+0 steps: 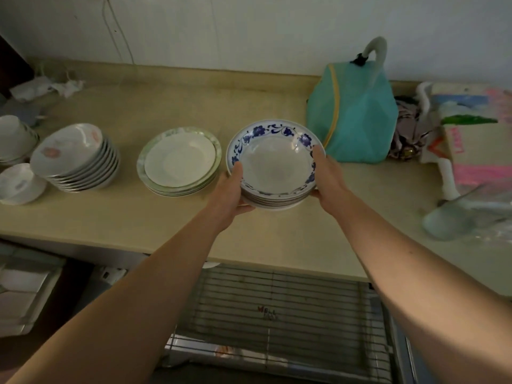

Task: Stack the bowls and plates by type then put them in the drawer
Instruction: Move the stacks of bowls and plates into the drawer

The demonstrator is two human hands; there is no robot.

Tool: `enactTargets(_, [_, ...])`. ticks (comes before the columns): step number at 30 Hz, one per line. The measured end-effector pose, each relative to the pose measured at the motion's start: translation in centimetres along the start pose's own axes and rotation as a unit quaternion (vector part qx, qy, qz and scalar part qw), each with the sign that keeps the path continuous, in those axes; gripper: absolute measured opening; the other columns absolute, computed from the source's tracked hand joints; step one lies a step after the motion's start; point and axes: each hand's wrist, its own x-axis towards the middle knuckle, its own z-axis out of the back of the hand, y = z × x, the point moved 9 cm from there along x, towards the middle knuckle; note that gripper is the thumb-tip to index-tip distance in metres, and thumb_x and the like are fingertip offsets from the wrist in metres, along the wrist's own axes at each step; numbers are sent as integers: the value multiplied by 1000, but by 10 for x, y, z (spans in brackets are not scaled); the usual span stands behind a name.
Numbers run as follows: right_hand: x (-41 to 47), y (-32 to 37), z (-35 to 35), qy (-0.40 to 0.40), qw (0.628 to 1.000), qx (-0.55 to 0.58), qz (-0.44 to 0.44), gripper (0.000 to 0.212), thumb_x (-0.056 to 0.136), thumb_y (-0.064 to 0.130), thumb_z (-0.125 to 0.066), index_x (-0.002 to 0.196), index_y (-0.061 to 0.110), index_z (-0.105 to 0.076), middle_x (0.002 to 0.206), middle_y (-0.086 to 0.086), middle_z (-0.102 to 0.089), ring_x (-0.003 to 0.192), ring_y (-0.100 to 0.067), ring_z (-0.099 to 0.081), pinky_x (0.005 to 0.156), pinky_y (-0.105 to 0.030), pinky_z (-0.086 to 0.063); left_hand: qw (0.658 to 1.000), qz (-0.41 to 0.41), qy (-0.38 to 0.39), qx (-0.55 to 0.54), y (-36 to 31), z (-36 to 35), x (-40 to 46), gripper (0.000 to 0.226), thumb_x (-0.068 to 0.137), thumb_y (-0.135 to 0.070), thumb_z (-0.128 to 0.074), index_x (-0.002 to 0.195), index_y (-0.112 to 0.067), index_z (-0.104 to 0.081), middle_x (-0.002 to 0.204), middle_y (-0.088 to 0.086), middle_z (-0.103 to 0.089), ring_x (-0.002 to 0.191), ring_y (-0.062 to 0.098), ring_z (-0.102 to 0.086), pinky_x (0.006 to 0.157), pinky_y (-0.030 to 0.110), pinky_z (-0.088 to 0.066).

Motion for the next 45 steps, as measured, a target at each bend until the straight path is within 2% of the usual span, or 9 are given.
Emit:
enactTargets(2, [2, -4, 1, -8, 1000, 5, -4, 41, 100, 57, -43, 116, 29, -69, 99, 4, -78, 90, -19, -74, 76, -39, -62, 1000, 2, -4, 8, 1, -1, 4, 54, 103, -56, -38, 150, -30, -41, 138, 3, -61, 110, 23, -67, 91, 47, -58])
enactTargets(6, [3, -10, 4, -36, 999, -3, -16, 46, 104, 50, -36, 117, 21, -70, 104, -6, -77, 95, -26, -74, 88, -51, -60, 1000, -11, -13, 24, -1, -2, 5, 47, 106, -49, -34, 147, -28, -44, 135, 3, -63, 112, 23, -65, 70, 34, -57])
enactTargets(13, [-22, -18, 16, -71, 997, -6, -24, 42, 103, 38, -35, 89, 17, -69, 101, -20, -75, 93, -36, -73, 87, -58, -57, 997, -18, 24, 67, 5, 1, -3, 44, 107, -47, -34, 137, -24, -55, 125, 5, -69, 112, 25, -66, 87, 44, -58])
enactTargets(21, [-77, -43, 46, -73, 996, 55, -11, 37, 99, 28, -43, 78, 18, -72, 75, -5, -77, 59, -13, -71, 56, -31, -57, 994, -22, 64, 86, 30, -1, -28, 38, 105, -50, -38, 134, -30, -54, 117, 2, -73, 103, 23, -72, 81, 44, -62])
enactTargets(29, [-104, -57, 66, -74, 995, 68, -18, 38, 99, 27, -44, 72, 22, -71, 72, -3, -74, 64, -18, -68, 63, -36, -57, 991, -32, 90, 94, 44, -5, -47, 39, 103, -55, -40, 132, -34, -54, 110, -4, -76, 99, 19, -75, 81, 43, -62])
enactTargets(33, [-98, -53, 70, -24, 999, 25, -22, 36, 100, 30, -43, 90, 13, -73, 77, -2, -75, 67, -15, -70, 77, -43, -63, 989, -54, 81, 110, 32, -4, -47, 43, 101, -58, -42, 127, -29, -60, 109, -2, -77, 96, 20, -75, 81, 43, -62])
enactTargets(35, [-92, -45, 70, -1, 1000, -5, -15, 37, 100, 35, -42, 88, 19, -73, 81, 0, -77, 68, -14, -71, 78, -45, -62, 990, -66, 71, 102, 22, -5, -43, 45, 100, -60, -43, 126, -29, -62, 109, -2, -77, 96, 20, -75, 80, 42, -61])
enactTargets(39, [-79, -34, 61, 32, 999, -13, -1, 41, 104, 48, -39, 106, 27, -75, 98, 4, -79, 91, -15, -75, 79, -35, -57, 993, -89, 70, 45, 9, -21, -36, 41, 101, -55, -45, 125, -30, -67, 111, -3, -77, 100, 17, -74, 74, 33, -60])
enactTargets(45, [-77, -44, 55, 12, 998, 62, 5, 44, 105, 48, -40, 91, 38, -81, 101, 5, -80, 90, -9, -75, 82, -34, -54, 992, -91, 75, -48, 22, -23, -34, 41, 106, -47, -37, 122, -28, -70, 122, 2, -73, 114, 21, -69, 93, 43, -53])
